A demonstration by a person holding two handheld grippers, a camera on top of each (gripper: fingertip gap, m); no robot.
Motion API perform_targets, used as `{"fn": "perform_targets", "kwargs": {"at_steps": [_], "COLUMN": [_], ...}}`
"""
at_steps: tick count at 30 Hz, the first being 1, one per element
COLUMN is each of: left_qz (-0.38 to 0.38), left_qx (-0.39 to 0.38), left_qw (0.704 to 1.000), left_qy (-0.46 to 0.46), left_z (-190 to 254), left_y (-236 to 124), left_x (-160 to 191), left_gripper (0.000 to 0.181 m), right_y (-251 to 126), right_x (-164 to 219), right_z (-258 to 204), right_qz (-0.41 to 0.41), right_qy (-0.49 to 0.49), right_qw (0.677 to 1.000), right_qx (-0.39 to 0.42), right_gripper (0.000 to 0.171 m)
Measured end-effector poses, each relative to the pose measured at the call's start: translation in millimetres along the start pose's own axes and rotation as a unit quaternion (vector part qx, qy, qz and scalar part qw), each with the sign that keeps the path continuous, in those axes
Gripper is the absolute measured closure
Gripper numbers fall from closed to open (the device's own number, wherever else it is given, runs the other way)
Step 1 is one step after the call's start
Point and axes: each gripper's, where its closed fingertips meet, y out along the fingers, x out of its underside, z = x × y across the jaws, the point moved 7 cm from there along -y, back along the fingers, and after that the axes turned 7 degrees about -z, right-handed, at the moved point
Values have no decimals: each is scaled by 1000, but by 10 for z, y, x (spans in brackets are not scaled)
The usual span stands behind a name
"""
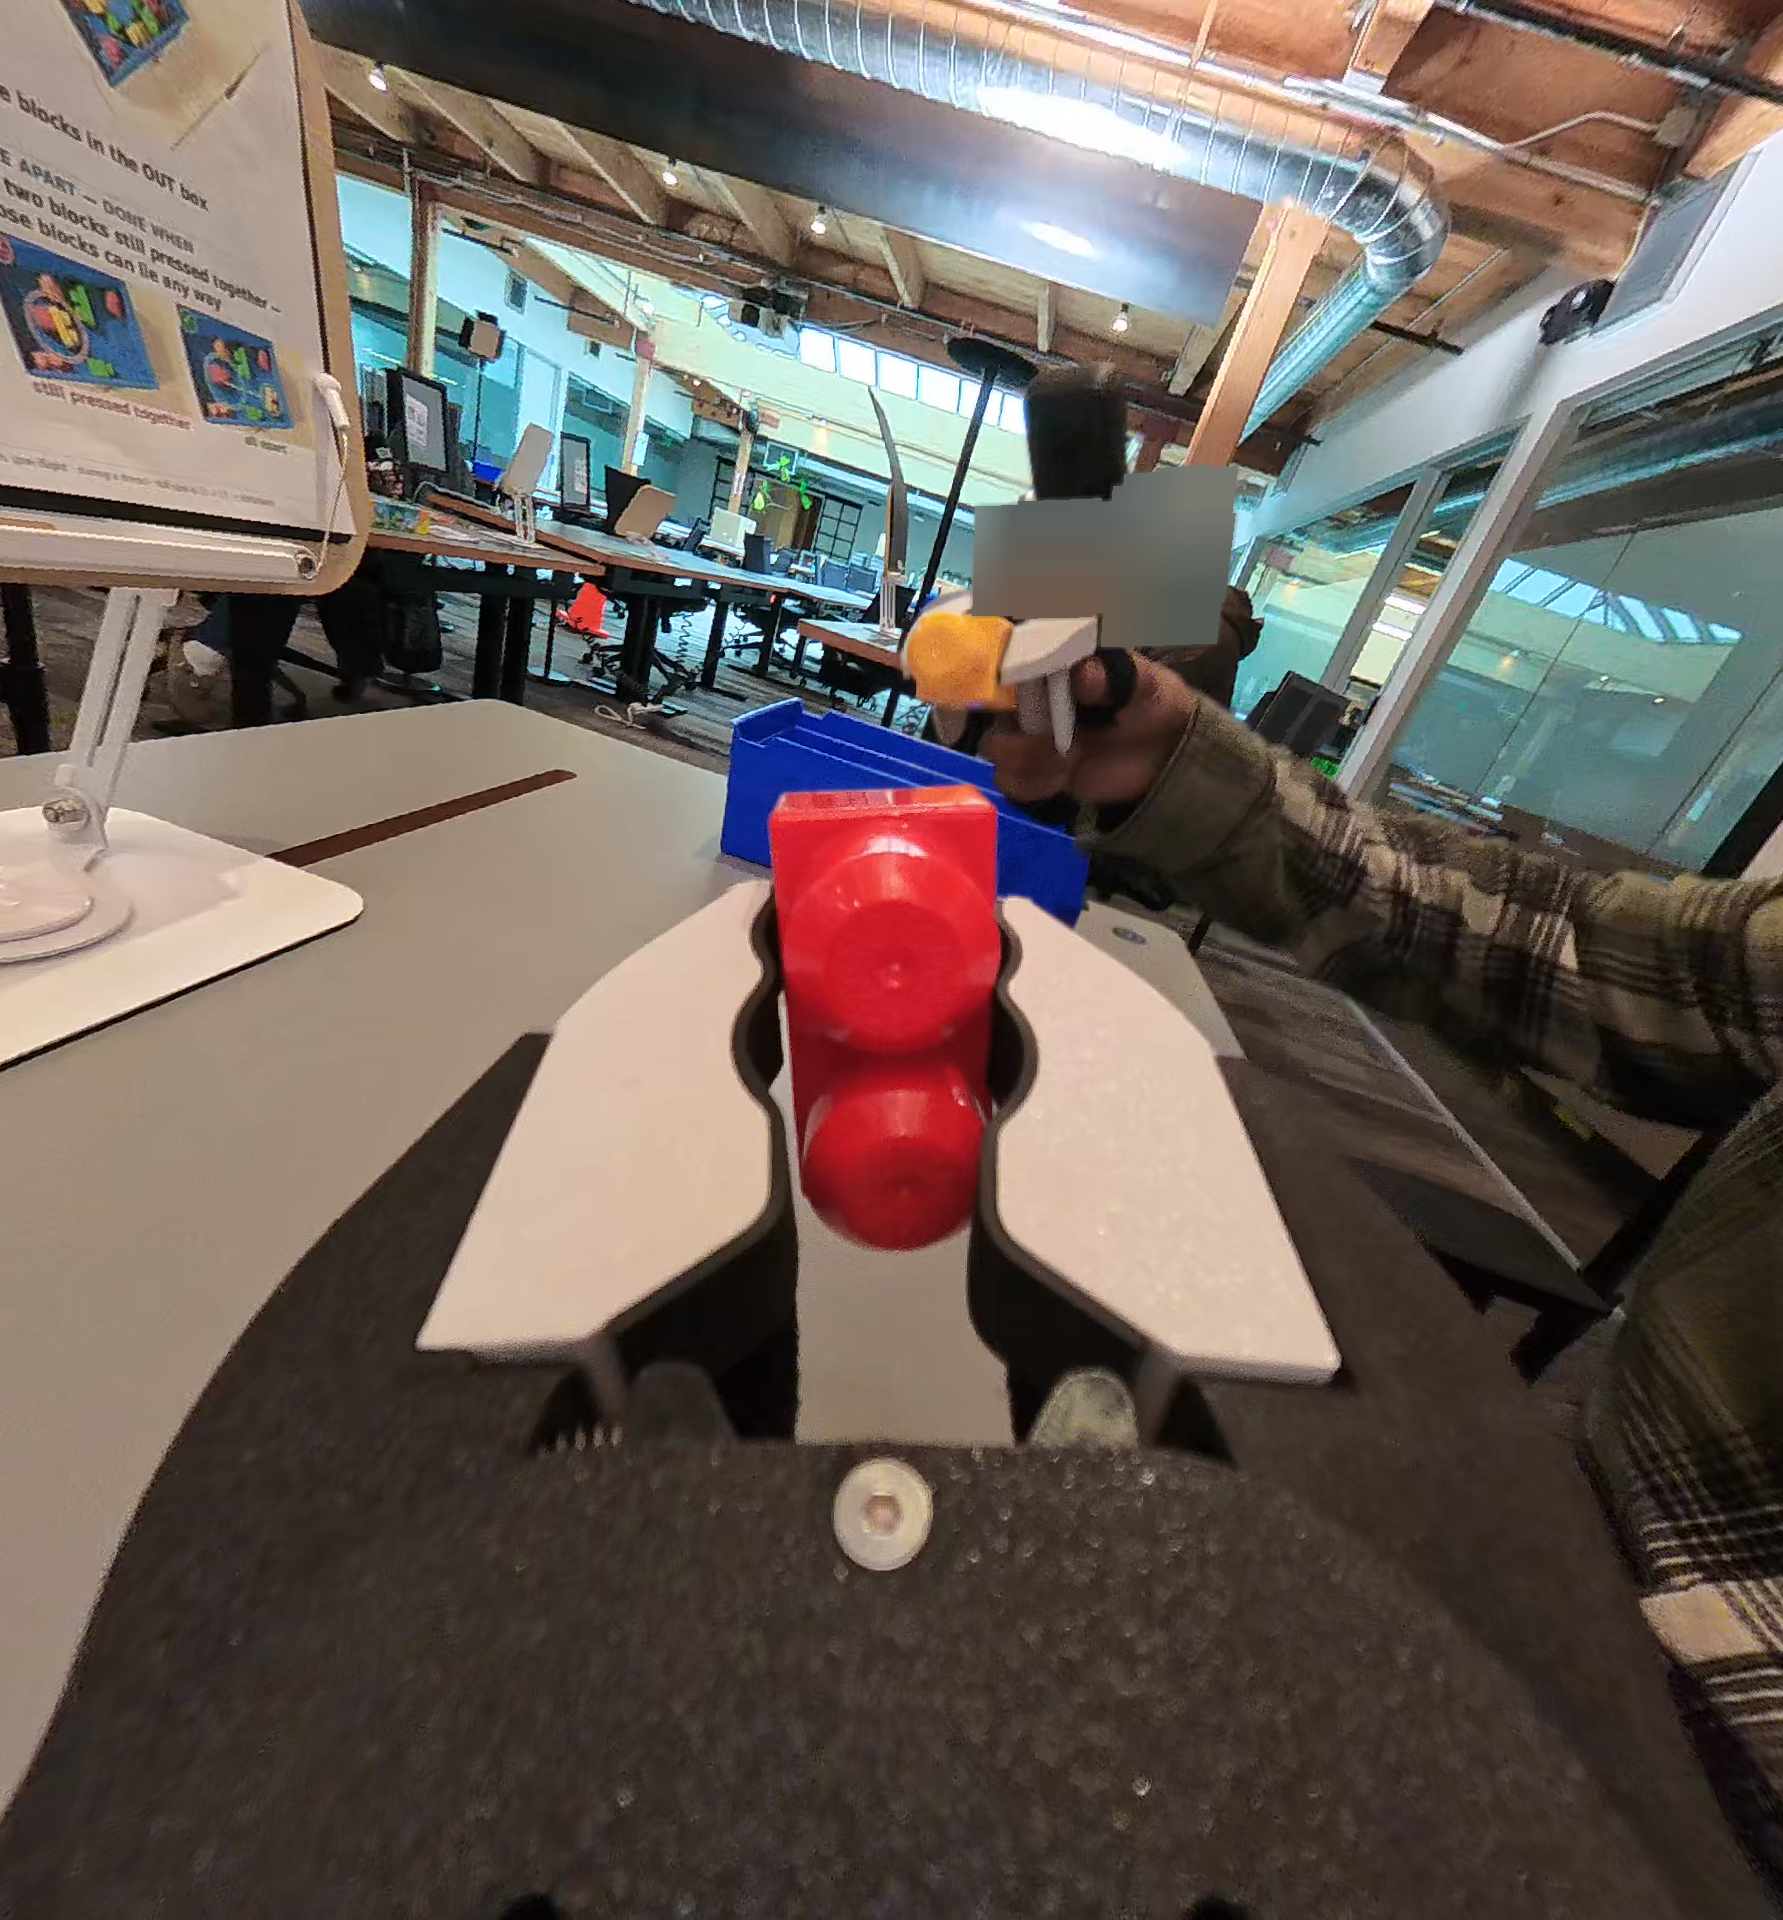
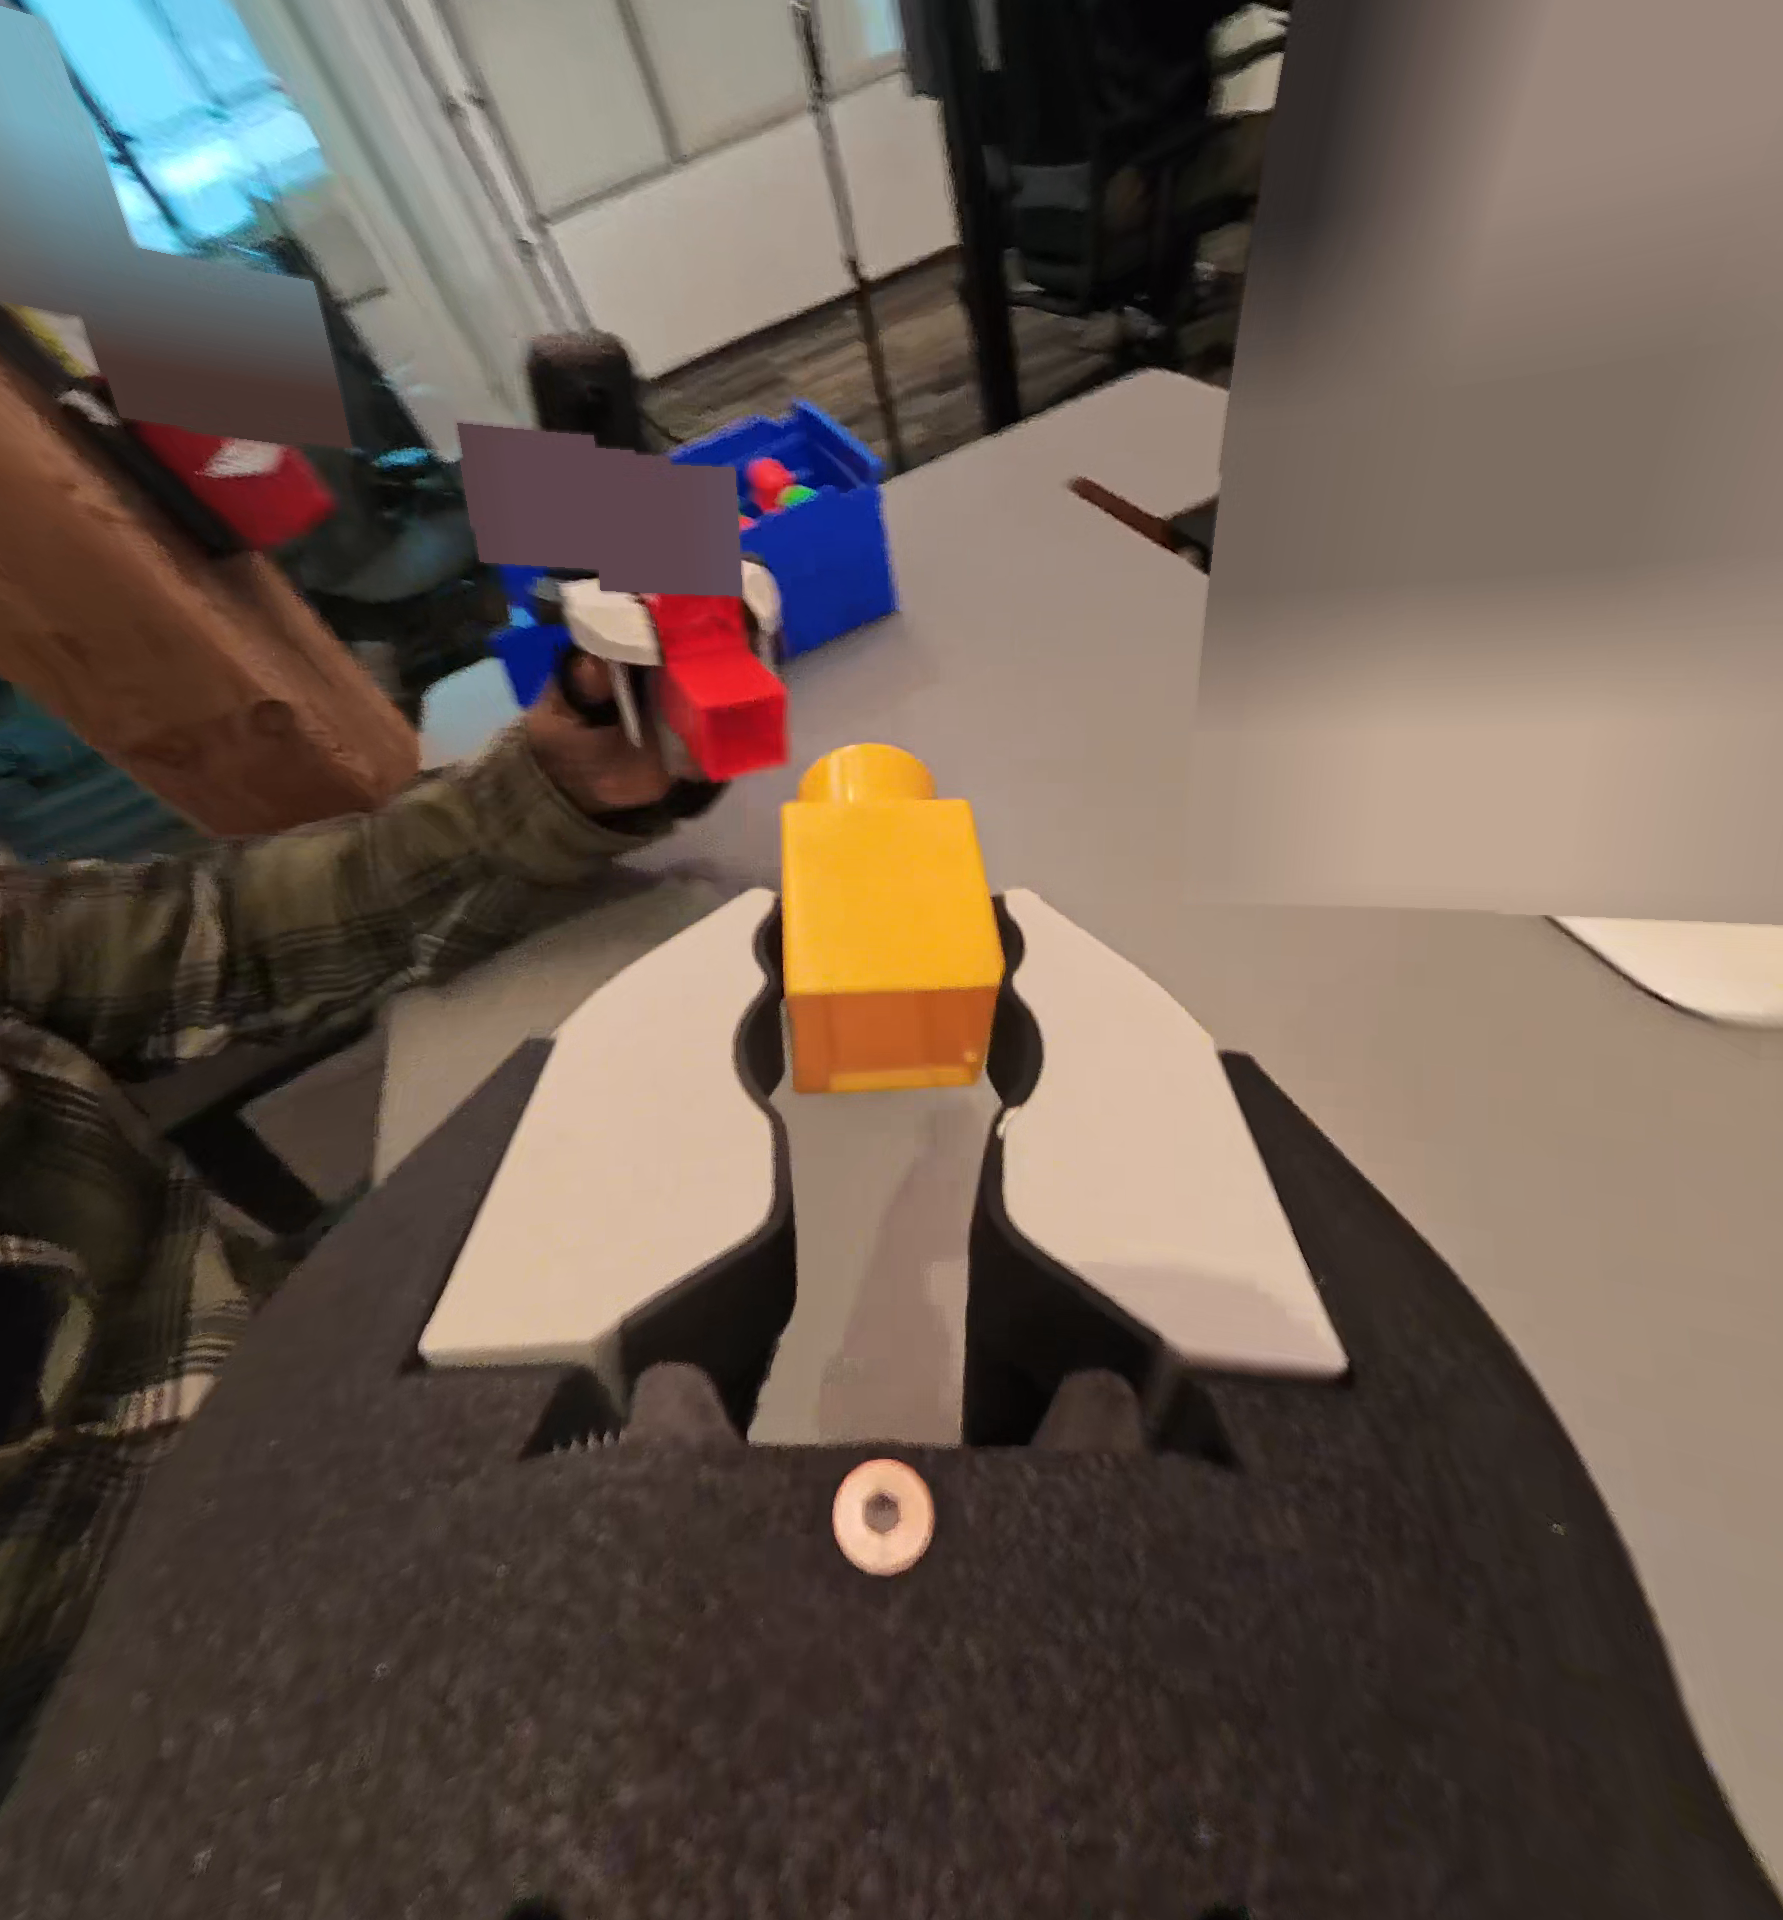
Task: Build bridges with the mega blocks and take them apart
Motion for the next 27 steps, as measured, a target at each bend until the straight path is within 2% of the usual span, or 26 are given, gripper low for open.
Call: {"fn": "perform_targets", "kwargs": {"at_steps": [4, 7, 10, 14, 21, 23, 24, 27], "left_qz": [-4, -16, -23, -34, -50, -51, -48, -43], "left_qx": [6, 10, 13, 16, 9, 5, 5, 4], "left_qw": [1000, 1000, 999, 999, 998, 999, 999, 999], "left_qy": [13, 25, 27, 28, 23, 19, 17, 16], "left_z": [66, 120, 139, 142, 90, 60, 52, 46], "left_y": [39, 102, 151, 202, 236, 218, 206, 177], "left_x": [-22, -17, 6, 45, 118, 128, 126, 109], "left_gripper": [145, 145, 145, 145, 145, 145, 145, 145], "right_y": [-1045, -1807, -2290, -2405, -2121, -2071, -2063, -2126], "right_x": [144, 375, 679, 1068, 1565, 1623, 1627, 1578], "right_z": [340, 650, 950, 1284, 1703, 1725, 1723, 1675], "right_qz": [-32, -51, -68, -103, -169, -170, -164, -168], "right_qy": [47, 103, 153, 197, 238, 234, 232, 227], "right_qw": [986, 956, 921, 895, 872, 875, 879, 880], "right_qx": [154, 270, 352, 388, 393, 388, 383, 382], "right_gripper": [135, 135, 134, 134, 134, 134, 129, 96]}}
